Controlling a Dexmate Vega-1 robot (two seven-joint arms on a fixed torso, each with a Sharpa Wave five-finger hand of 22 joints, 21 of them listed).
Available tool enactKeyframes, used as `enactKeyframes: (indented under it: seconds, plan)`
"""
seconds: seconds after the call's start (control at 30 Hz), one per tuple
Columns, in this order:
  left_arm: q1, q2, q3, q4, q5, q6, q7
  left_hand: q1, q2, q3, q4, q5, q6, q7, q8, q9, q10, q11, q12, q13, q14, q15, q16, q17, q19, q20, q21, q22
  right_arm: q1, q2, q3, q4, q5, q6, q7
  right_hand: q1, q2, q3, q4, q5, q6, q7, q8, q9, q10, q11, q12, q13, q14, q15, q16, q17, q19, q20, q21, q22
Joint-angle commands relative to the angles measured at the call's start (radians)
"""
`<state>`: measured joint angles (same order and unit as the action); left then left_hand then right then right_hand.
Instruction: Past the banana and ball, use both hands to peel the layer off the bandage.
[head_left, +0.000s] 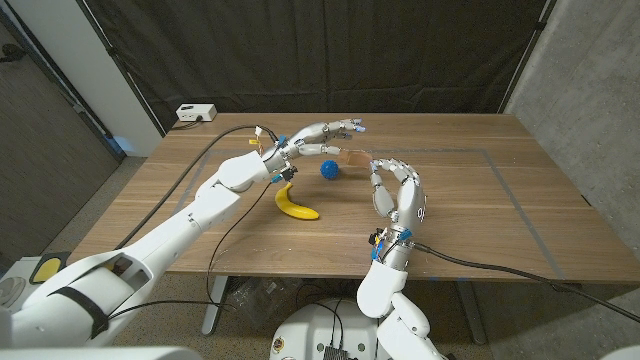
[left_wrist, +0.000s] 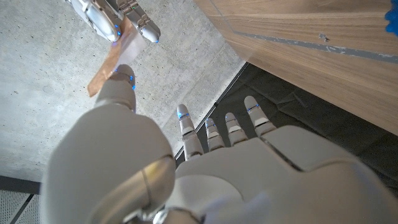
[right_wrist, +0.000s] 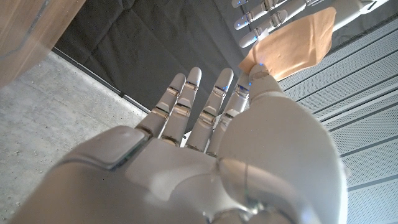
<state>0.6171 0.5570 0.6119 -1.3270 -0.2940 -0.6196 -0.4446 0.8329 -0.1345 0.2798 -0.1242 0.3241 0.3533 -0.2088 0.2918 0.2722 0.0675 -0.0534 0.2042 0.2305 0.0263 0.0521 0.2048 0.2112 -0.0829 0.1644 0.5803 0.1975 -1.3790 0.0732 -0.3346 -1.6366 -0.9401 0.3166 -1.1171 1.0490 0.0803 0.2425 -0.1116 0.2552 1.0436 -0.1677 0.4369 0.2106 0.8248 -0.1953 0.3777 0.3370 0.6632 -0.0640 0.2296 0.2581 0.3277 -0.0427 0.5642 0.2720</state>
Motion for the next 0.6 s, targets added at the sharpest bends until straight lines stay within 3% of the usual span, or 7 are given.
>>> enactKeyframes:
  seconds: [0.03,0.23,0.37,0.4,0.43,0.5,0.6]
  plan:
    - [0.014,-0.007,0.007,-0.014,0.034,-0.030,0.034,0.006,0.000,-0.005,0.000,0.007,-0.012,-0.003,-0.002,0.009,-0.009,0.001,-0.001,0.004,-0.009,0.006,0.002,0.002,-0.012,0.009,-0.006,0.006,-0.004,0.059,0.048,0.020,-0.084,0.041,0.000,0.009,0.008,-0.006,-0.004,0.007,0.046,-0.030,0.000,0.001,0.012,-0.002,0.008,0.006,0.009,-0.171,0.004,0.003,0.007,-0.076,0.008,0.002]
    - [0.013,-0.006,0.020,-0.021,0.037,-0.037,0.017,0.019,0.004,-0.019,0.000,0.016,-0.018,-0.005,0.023,0.040,-0.021,0.020,0.008,0.015,-0.028,0.015,0.000,0.004,-0.027,0.013,-0.014,0.007,0.000,0.086,0.067,0.033,-0.090,0.060,0.000,0.012,0.010,-0.009,-0.004,0.008,0.051,-0.027,-0.001,-0.001,0.014,-0.002,0.009,0.008,0.013,-0.172,0.005,0.005,0.008,-0.074,0.014,0.003]
    - [-0.001,-0.006,0.034,-0.010,0.016,-0.040,-0.028,0.051,0.014,-0.051,0.000,0.029,0.125,0.032,0.170,0.146,-0.020,0.038,0.038,0.047,-0.038,0.022,0.002,0.007,-0.020,0.007,-0.019,0.007,0.003,0.091,0.072,0.037,-0.092,0.058,0.000,0.015,0.011,-0.013,-0.005,0.009,0.052,-0.026,-0.002,0.000,0.017,-0.001,0.011,0.011,0.015,-0.171,0.005,0.007,0.003,-0.073,0.018,0.003]
    - [-0.009,-0.008,0.039,-0.001,0.004,-0.042,-0.048,0.052,0.015,-0.052,0.000,0.029,0.131,0.031,0.175,0.149,-0.020,0.039,0.039,0.048,-0.039,0.022,0.002,0.007,-0.018,0.007,-0.018,0.007,0.004,0.091,0.072,0.037,-0.092,0.057,0.000,0.015,0.011,-0.013,-0.005,0.009,0.052,-0.026,-0.003,-0.001,0.017,-0.001,0.011,0.011,0.015,-0.171,0.004,0.007,0.002,-0.073,0.018,0.003]
    - [-0.013,-0.009,0.041,0.004,-0.009,-0.040,-0.062,0.070,0.020,-0.065,0.000,0.032,0.242,0.041,0.262,0.199,-0.001,0.038,0.056,0.059,-0.034,0.023,0.005,0.007,-0.003,0.005,-0.016,0.007,0.004,0.093,0.074,0.037,-0.093,0.056,0.000,0.015,0.011,-0.013,-0.005,0.009,0.052,-0.027,-0.003,0.000,0.017,-0.001,0.011,0.011,0.015,-0.171,0.004,0.007,0.002,-0.073,0.018,0.003]
    - [-0.022,-0.011,0.045,0.015,-0.023,-0.040,-0.085,0.085,0.025,-0.075,0.000,0.033,0.324,0.044,0.329,0.238,0.022,0.017,0.069,0.065,-0.028,0.022,0.009,0.007,0.013,-0.002,-0.012,0.006,0.006,0.092,0.073,0.038,-0.090,0.055,0.000,0.016,0.011,-0.014,-0.005,0.009,0.053,-0.026,-0.003,0.000,0.017,-0.001,0.012,0.012,0.016,-0.171,0.004,0.007,0.002,-0.072,0.020,0.003]
    - [-0.034,-0.015,0.052,0.029,-0.040,-0.040,-0.118,0.102,0.031,-0.080,-0.003,0.034,0.363,0.034,0.366,0.259,0.050,-0.012,0.077,0.065,-0.017,0.016,0.017,0.008,0.030,-0.005,-0.008,0.006,0.010,0.089,0.073,0.040,-0.088,0.051,0.000,0.016,0.012,-0.015,-0.005,0.009,0.052,-0.025,-0.003,0.001,0.016,-0.001,0.012,0.013,0.016,-0.170,0.004,0.008,0.002,-0.072,0.021,0.003]
